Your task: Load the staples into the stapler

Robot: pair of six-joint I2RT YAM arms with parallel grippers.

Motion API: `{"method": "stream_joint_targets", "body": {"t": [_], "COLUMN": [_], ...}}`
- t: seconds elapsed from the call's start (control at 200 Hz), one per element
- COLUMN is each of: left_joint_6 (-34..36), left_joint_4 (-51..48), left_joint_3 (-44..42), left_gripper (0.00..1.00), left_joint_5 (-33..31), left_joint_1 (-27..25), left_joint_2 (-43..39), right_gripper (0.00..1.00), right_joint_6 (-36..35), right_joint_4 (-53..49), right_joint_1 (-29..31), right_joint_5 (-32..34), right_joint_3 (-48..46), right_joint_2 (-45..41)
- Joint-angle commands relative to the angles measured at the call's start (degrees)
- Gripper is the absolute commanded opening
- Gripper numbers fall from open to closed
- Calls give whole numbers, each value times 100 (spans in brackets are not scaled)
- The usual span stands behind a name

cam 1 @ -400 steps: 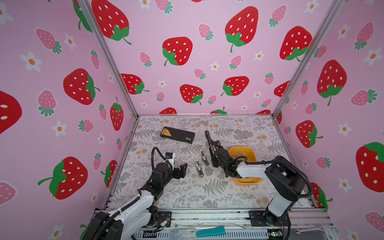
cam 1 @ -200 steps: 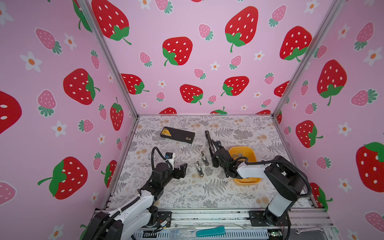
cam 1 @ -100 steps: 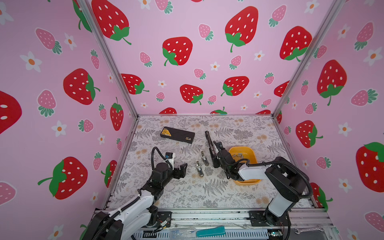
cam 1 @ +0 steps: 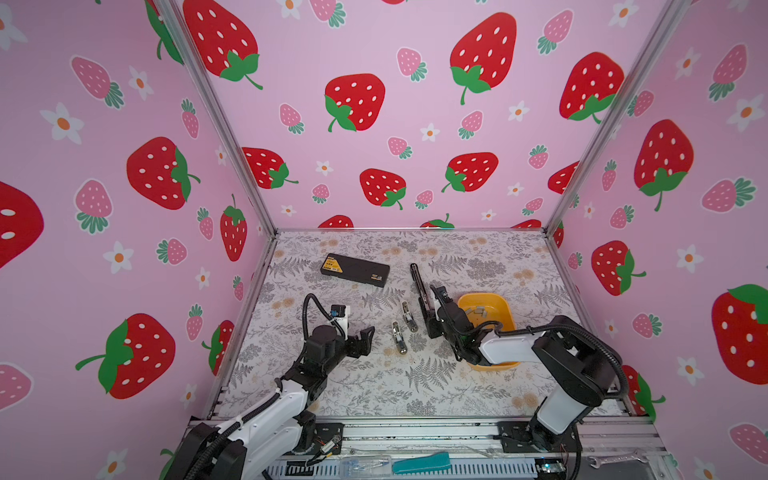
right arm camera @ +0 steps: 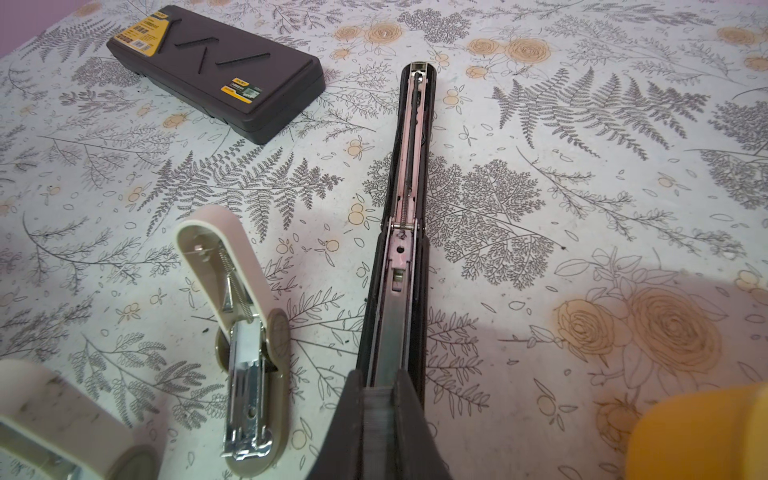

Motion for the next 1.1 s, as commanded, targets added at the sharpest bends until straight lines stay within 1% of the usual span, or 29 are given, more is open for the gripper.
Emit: {"method": "stream_joint_targets", "body": {"t": [0.0, 0.405, 0.7, 0.97, 1.096], "left_joint_6": [37, 42, 38, 36, 38], "left_joint_4": [73, 72, 78, 73, 77], "left_joint_3": [193, 194, 202, 198, 204], "left_gripper": [93, 93, 93, 93, 93], "left_joint_5": [-49, -47, -47, -56, -56], "left_joint_1": [-19, -18, -24, -23, -24], "left_joint_2": [-34, -52, -24, -30, -34], "right_gripper": [3, 3, 3, 3, 3], "right_joint_6": [7, 38, -23, -88, -126], "right_joint_4": [80, 120, 80, 17, -4], "right_joint_1": [38, 37, 37, 39, 37], "right_joint_5": [-37, 26, 229, 287, 435], "right_joint_3": [-72, -23, -19, 111, 157], "right_joint_2": [155, 301, 61, -22, -63]}}
